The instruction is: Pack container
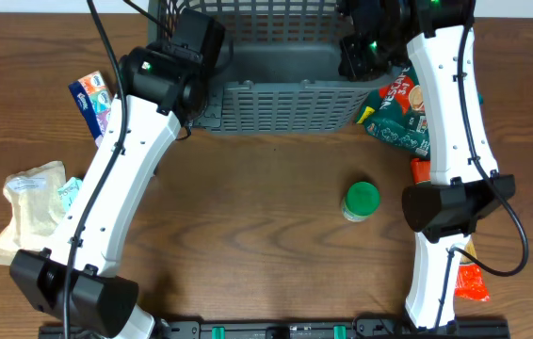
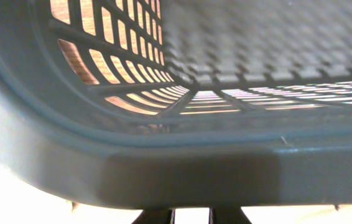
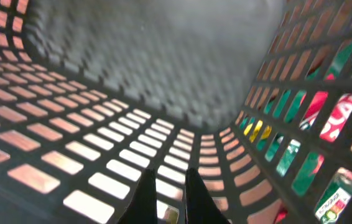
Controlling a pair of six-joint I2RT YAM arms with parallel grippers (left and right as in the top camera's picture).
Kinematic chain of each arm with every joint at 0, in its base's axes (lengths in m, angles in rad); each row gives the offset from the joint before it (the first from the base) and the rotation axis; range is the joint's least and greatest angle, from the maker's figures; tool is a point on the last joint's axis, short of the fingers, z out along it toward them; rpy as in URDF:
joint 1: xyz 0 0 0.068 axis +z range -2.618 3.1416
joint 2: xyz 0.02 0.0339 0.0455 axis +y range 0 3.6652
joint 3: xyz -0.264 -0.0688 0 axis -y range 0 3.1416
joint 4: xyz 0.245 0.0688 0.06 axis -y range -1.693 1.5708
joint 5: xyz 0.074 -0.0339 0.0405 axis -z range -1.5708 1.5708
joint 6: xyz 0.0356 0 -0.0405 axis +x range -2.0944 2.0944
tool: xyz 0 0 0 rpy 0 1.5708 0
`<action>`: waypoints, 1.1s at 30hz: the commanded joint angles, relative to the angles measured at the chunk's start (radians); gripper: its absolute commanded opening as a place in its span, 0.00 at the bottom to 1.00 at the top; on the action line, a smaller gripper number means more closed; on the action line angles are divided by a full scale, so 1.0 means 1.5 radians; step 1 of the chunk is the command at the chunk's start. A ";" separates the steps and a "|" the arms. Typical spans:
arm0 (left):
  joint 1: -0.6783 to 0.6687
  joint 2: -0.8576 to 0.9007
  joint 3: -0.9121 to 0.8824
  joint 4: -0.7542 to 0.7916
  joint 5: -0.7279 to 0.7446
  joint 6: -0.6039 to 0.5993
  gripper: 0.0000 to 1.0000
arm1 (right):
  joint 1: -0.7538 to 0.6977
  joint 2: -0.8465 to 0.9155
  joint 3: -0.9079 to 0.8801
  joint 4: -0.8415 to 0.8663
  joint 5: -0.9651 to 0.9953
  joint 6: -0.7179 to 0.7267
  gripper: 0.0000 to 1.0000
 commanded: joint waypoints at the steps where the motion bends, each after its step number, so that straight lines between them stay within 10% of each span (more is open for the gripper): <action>1: 0.007 -0.008 0.004 0.005 -0.011 0.009 0.06 | 0.006 -0.009 0.010 -0.019 0.002 0.000 0.01; 25: 0.007 -0.008 0.004 0.021 -0.026 0.036 0.06 | 0.007 -0.009 0.010 -0.029 0.002 -0.002 0.01; 30: 0.007 -0.029 0.004 0.004 -0.027 0.035 0.17 | 0.005 -0.009 0.010 0.064 0.017 -0.008 0.41; 33: 0.007 -0.059 0.004 0.004 -0.027 0.034 0.46 | 0.005 -0.009 0.010 0.120 0.019 -0.012 0.63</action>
